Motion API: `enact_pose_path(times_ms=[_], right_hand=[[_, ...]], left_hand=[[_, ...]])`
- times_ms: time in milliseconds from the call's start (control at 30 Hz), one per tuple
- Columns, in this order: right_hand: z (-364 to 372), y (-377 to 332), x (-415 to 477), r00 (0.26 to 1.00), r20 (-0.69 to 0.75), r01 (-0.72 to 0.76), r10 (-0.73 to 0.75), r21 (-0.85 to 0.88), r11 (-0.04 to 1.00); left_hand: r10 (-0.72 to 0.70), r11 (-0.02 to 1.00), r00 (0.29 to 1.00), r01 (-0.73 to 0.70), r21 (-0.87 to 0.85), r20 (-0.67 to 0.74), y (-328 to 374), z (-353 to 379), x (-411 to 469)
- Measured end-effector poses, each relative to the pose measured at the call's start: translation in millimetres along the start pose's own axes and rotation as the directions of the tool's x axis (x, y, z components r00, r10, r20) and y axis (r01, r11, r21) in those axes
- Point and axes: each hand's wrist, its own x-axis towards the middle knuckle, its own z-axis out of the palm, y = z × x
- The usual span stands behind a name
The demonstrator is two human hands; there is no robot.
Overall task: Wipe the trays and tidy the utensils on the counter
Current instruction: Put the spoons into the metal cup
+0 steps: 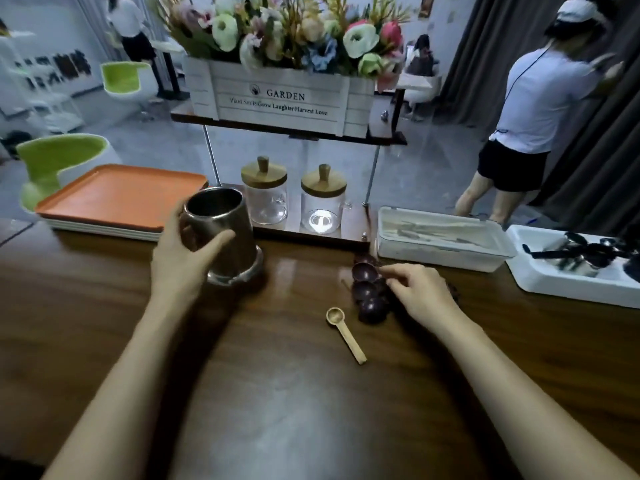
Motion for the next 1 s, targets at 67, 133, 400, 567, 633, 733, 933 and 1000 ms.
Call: enact_pose_path(times_ms=[67, 133, 400, 567, 633, 733, 933, 1000], right_hand=[[-2, 17, -1, 0.996, 0.037, 0.089, -0.085, -0.119, 0.989], [-2, 33, 0, 0.986, 0.061, 0.165, -0.158, -0.147, 0.975], [-12, 60, -6, 0.938, 0.120, 0.336, -0.324, -0.103, 0.936], [-8, 68, -18, 0.922, 0.138, 0.380, -0.363, -0.127, 0.916], [-7, 70, -19, 0.923, 0.107, 0.381, -0.369, -0.127, 0.916], [-9, 71, -22, 0.922, 0.057, 0.388, -0.384, -0.151, 0.909], [-19, 56, -31, 0.948, -0.112, 0.297, -0.297, -0.013, 0.955], [-24, 47, -34, 0.971, -0.149, 0.207, -0.186, 0.134, 0.969]], left_hand=[[-0.030, 0.999, 0.999, 0.030, -0.021, 0.032, 13, 18, -47], [-0.055, 0.998, 0.996, 0.057, -0.035, 0.072, 27, 38, -91], [-0.054, 0.998, 0.990, 0.052, 0.021, 0.128, 75, 87, -195], [-0.041, 0.998, 0.988, 0.035, 0.046, 0.147, 83, 100, -219], [-0.054, 0.998, 0.983, 0.046, 0.049, 0.176, 82, 104, -222], [-0.069, 0.998, 0.972, 0.064, 0.029, 0.223, 74, 107, -227], [-0.120, 0.992, 0.943, 0.106, 0.061, 0.311, 55, 110, -232], [-0.115, 0.993, 0.938, 0.103, 0.056, 0.326, 51, 109, -231]])
